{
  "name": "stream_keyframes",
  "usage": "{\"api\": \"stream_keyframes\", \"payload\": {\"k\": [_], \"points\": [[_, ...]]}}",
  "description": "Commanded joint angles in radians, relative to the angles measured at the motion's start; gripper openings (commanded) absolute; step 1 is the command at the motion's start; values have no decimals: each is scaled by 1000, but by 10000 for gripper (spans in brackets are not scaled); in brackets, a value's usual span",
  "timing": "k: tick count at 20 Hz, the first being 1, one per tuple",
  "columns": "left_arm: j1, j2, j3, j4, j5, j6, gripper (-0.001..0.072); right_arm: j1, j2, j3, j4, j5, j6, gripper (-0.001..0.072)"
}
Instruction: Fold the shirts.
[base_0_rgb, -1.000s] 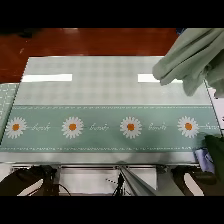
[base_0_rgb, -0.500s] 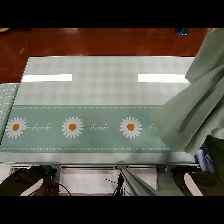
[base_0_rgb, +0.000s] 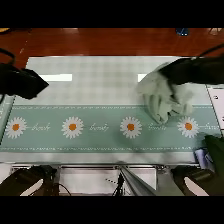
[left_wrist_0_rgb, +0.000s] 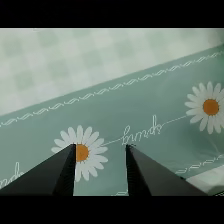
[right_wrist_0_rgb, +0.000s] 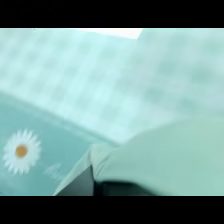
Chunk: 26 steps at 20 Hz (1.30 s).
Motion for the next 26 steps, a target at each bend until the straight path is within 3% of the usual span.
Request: {"api": "stream_keyframes", "payload": {"k": [1, 5, 6, 8, 9, 11, 12, 13, 15, 17, 19, 21, 23, 26], "points": [[1, 0, -125, 1, 8, 8, 380, 288, -174, 0, -95, -33, 45, 28], [1, 0, -204, 0, 11, 9, 380, 467, -344, 0, -103, -61, 45, 30], [0, 0, -223, 0, 22, 8, 380, 478, -367, 0, -102, -58, 45, 80], [0, 0, -270, 0, 60, 8, 382, 463, -374, 0, -116, -45, 45, 417], [0, -1, -302, -1, 86, 8, 397, 436, -363, 0, -132, -25, 45, 477], [1, -4, -379, -23, 144, 8, 411, 359, -320, 0, -200, 51, 42, 494], [1, -6, -425, -57, 171, 8, 457, 311, -289, 0, -260, 95, 34, 495], [1, -10, -478, -108, 198, 9, 555, 259, -254, 0, -343, 135, 24, 495], [1, -19, -589, -199, 246, 12, 558, 127, -184, 0, -532, 190, 11, 496], [1, -20, -696, -253, 301, 37, 558, -64, -127, 0, -581, 190, -29, 496], [8, -20, -774, -267, 345, 36, 558, -278, -97, 0, -443, 154, -27, 498], [46, -21, -829, -323, 387, 55, 558, -481, -97, 0, -243, 136, -47, 593], [97, -23, -872, -421, 439, 107, 558, -629, -105, 0, -96, 112, -73, 592], [186, -51, -911, -599, 507, 209, 559, -723, -115, 0, -18, 88, -94, 592]]}}
